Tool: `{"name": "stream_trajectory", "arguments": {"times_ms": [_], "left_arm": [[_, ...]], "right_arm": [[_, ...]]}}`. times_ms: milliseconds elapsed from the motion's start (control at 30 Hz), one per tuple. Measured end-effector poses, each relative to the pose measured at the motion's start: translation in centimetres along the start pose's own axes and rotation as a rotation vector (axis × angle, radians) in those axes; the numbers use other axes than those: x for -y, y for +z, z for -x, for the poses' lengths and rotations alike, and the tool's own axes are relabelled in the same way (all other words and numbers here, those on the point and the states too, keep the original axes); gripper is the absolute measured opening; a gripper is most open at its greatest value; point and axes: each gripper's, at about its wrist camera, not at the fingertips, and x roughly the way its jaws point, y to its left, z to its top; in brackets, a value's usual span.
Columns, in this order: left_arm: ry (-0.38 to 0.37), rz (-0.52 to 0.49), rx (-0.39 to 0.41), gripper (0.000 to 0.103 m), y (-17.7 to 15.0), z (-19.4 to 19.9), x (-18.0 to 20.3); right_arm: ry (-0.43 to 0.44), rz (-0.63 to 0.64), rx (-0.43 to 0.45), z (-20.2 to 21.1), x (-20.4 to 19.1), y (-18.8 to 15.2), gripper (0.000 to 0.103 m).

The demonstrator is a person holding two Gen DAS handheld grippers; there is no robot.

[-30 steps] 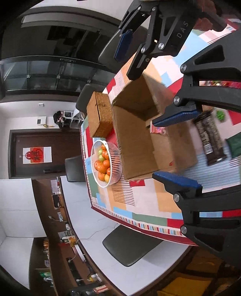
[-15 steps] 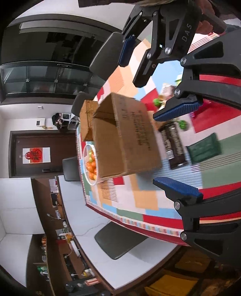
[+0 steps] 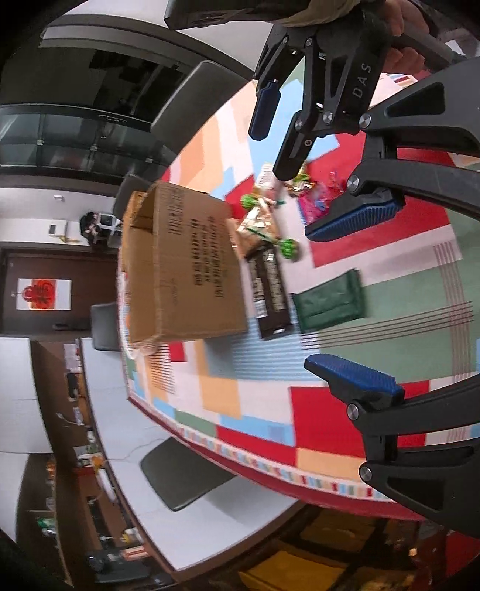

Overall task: Organize snacks
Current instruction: 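Return to the snacks and grasp the red hawthorn packet with the right tool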

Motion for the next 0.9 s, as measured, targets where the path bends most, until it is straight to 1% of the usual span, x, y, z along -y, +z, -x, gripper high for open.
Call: {"name": "stream_trajectory", "arguments": {"times_ms": [167, 433, 667, 733, 867, 900], "left_arm": [[-0.003, 0.027, -0.067, 0.063, -1.7, -1.7, -0.3], [0.001, 0.039, -0.135, 0.063, -3.2, -4.7, -1.1], [-0.006, 0.029, -0.160, 0.062, -3.0, -7.3, -1.4], [-0.007, 0.030, -0.169, 0.062, -2.8, -8.0, -1.5], [-0.021, 0.029, -0.177, 0.062, -2.2, -9.4, -1.4], [-0.024, 0.026, -0.180, 0.062, -2.0, -9.8, -1.4]], "right_arm": [[0.001, -0.018, -0.057, -1.3, 0.4, -1.6, 0.065], [-0.007, -0.025, -0.137, -3.9, 0.6, -3.2, 0.065], [-0.006, -0.038, -0.193, -6.1, 1.0, -4.0, 0.065], [-0.002, -0.046, -0.205, -6.7, 1.0, -4.1, 0.061], [0.000, -0.056, -0.229, -7.7, 1.2, -4.3, 0.058], [0.002, -0.059, -0.235, -8.0, 1.3, -4.4, 0.055]]}}
